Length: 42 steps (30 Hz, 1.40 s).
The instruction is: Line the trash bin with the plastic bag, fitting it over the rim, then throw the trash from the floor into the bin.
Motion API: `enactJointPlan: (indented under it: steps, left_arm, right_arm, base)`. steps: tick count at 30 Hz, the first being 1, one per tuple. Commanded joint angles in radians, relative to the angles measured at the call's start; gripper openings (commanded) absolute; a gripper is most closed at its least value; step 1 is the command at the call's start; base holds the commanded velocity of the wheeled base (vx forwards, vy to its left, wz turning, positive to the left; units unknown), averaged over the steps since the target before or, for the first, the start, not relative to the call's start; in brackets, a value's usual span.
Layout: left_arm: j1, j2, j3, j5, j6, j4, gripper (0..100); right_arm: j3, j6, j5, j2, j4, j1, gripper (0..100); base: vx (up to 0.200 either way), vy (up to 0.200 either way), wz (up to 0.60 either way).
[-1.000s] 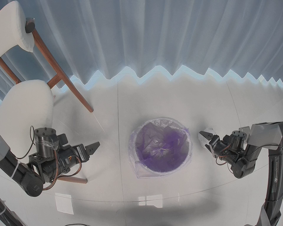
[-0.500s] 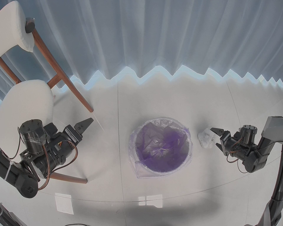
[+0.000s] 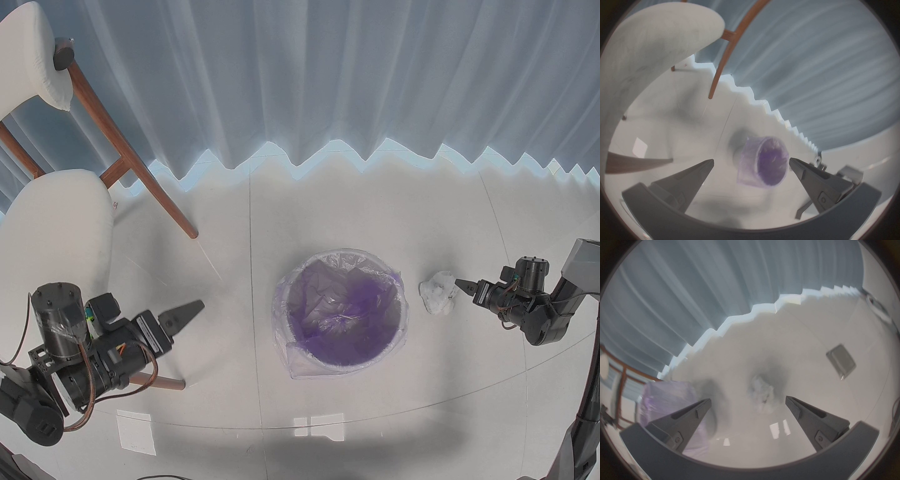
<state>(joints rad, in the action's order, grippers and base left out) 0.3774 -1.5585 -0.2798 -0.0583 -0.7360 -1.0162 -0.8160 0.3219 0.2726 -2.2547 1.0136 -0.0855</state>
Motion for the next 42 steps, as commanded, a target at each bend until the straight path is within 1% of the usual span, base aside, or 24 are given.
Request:
enactJointPlan:
  steps: [1, 2, 3, 6, 11, 15, 24, 29, 31, 33, 37, 38, 42]
  left_arm:
    - [0.003, 0.058, 0.131, -0.034, 0.198, 0.025, 100]
    - [0.001, 0.057, 0.139, -0.034, 0.237, 0.013, 100]
    - [0.000, 0.055, 0.142, -0.037, 0.270, 0.013, 100]
    - [0.003, 0.057, 0.143, -0.038, 0.303, 0.013, 100]
    - [-0.003, 0.058, 0.143, -0.035, 0.305, 0.013, 100]
    - [-0.005, 0.058, 0.145, -0.029, 0.300, 0.013, 100]
    - [-0.005, 0.060, 0.146, -0.028, 0.305, 0.013, 100]
    - [-0.003, 0.061, 0.146, -0.026, 0.306, 0.013, 100]
    - [-0.003, 0.061, 0.146, -0.026, 0.306, 0.013, 100]
    - [-0.003, 0.063, 0.148, -0.028, 0.305, 0.013, 100]
    - [-0.003, 0.064, 0.146, -0.028, 0.306, 0.013, 100]
    - [-0.003, 0.063, 0.146, -0.028, 0.306, 0.013, 100]
    - [-0.003, 0.063, 0.148, -0.026, 0.306, 0.013, 100]
  right_arm:
    - [-0.163, -0.201, -0.050, -0.160, -0.040, -0.074, 100]
    - [-0.177, -0.222, -0.050, -0.178, -0.032, -0.074, 100]
    - [-0.190, -0.222, -0.052, -0.189, -0.021, -0.072, 100]
    - [-0.223, -0.221, -0.058, -0.203, -0.026, -0.068, 100]
    - [-0.318, -0.221, -0.059, -0.247, -0.084, -0.063, 100]
    - [-0.373, -0.219, -0.053, -0.273, -0.135, -0.042, 100]
    - [-0.485, -0.218, -0.053, -0.339, -0.170, -0.002, 100]
    - [-0.554, -0.219, -0.055, -0.391, -0.204, -0.003, 100]
    - [-0.554, -0.219, -0.055, -0.391, -0.204, -0.003, 100]
    - [-0.617, -0.218, -0.055, -0.421, -0.239, -0.007, 100]
    - [-0.651, -0.218, -0.055, -0.433, -0.260, -0.007, 100]
    - [-0.697, -0.219, -0.055, -0.451, -0.287, -0.005, 100]
    - [-0.753, -0.218, -0.055, -0.473, -0.320, -0.003, 100]
  base:
    - [0.000, 0.000, 0.00]
    - [0.000, 0.000, 0.00]
    - [0.000, 0.000, 0.00]
    - [0.000, 0.000, 0.00]
    - [0.000, 0.000, 0.00]
    - [0.000, 0.000, 0.00]
    - [0.000, 0.000, 0.00]
    - [0.000, 0.000, 0.00]
    - [0.000, 0.000, 0.00]
    - [0.000, 0.000, 0.00]
    - [0.000, 0.000, 0.00]
    - [0.000, 0.000, 0.00]
    - [0.000, 0.000, 0.00]
